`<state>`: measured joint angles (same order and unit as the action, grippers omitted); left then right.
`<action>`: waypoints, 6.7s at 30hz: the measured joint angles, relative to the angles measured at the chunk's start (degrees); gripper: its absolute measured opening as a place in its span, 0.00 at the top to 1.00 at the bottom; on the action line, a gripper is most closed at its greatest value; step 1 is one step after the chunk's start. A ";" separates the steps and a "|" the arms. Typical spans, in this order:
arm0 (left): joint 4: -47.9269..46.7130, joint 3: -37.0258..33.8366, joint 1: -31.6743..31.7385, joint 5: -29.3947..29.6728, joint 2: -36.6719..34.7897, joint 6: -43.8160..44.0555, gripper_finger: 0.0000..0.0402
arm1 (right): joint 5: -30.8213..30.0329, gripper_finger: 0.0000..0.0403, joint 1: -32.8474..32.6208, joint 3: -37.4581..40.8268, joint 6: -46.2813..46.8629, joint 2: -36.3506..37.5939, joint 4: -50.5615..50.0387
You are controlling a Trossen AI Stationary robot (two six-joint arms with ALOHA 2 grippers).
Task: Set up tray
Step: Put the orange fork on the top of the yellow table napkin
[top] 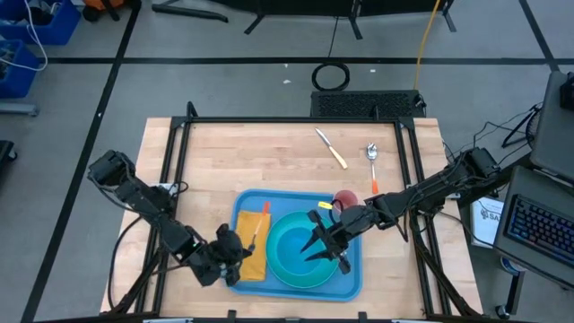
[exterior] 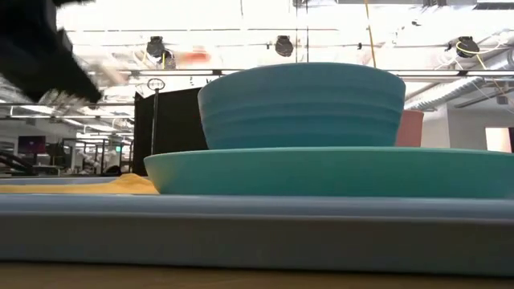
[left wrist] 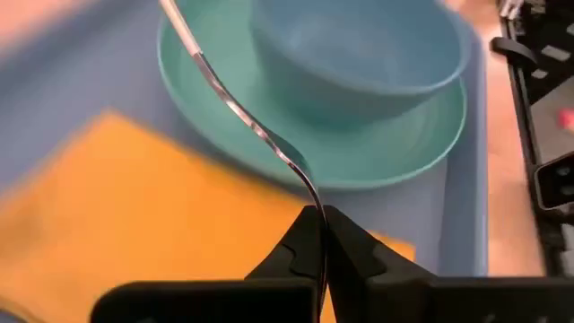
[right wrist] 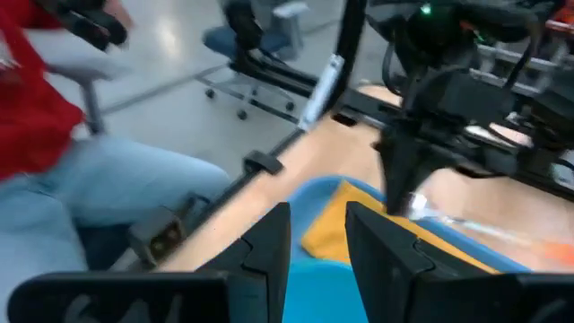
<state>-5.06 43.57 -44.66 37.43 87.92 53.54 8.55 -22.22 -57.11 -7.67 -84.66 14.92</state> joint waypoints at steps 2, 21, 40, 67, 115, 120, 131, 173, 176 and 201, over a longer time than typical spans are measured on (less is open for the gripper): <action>-2.39 1.94 -1.08 3.73 0.00 -5.28 1.00 | 3.39 0.75 0.00 0.01 1.64 -0.02 2.30; -14.08 7.87 -2.73 32.04 0.00 -53.86 1.00 | 12.46 0.75 -0.17 0.01 29.26 -0.02 14.05; -8.04 7.87 2.96 48.73 0.00 -101.57 0.99 | 9.32 0.75 0.95 0.01 64.18 -0.02 14.16; -7.28 7.65 3.98 49.43 0.04 -111.78 1.00 | 5.18 0.75 6.53 0.06 80.25 0.02 9.11; -3.45 7.65 6.36 47.50 0.11 -115.62 1.00 | 9.68 0.97 9.68 0.01 80.10 -2.29 6.33; -3.38 7.65 7.09 46.60 0.11 -115.08 0.98 | 9.07 0.97 9.33 0.01 78.64 -2.29 4.41; -1.78 7.67 9.63 42.95 0.09 -105.28 0.82 | 5.54 1.00 7.67 0.08 76.66 -2.29 -1.07; 1.98 7.65 13.27 52.66 0.09 -105.21 0.39 | -2.85 1.00 3.58 0.03 71.21 -2.25 -6.23; 1.69 7.65 13.29 52.62 0.09 -108.60 0.39 | -3.67 1.00 3.58 0.01 70.97 -2.25 -6.29; 8.97 7.65 16.44 49.61 0.04 -117.29 0.45 | -4.69 1.00 2.75 -0.01 66.98 -2.27 -4.92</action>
<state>3.91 51.22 -28.23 87.03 87.96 -63.74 3.86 -19.46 -57.12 59.31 -86.94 10.00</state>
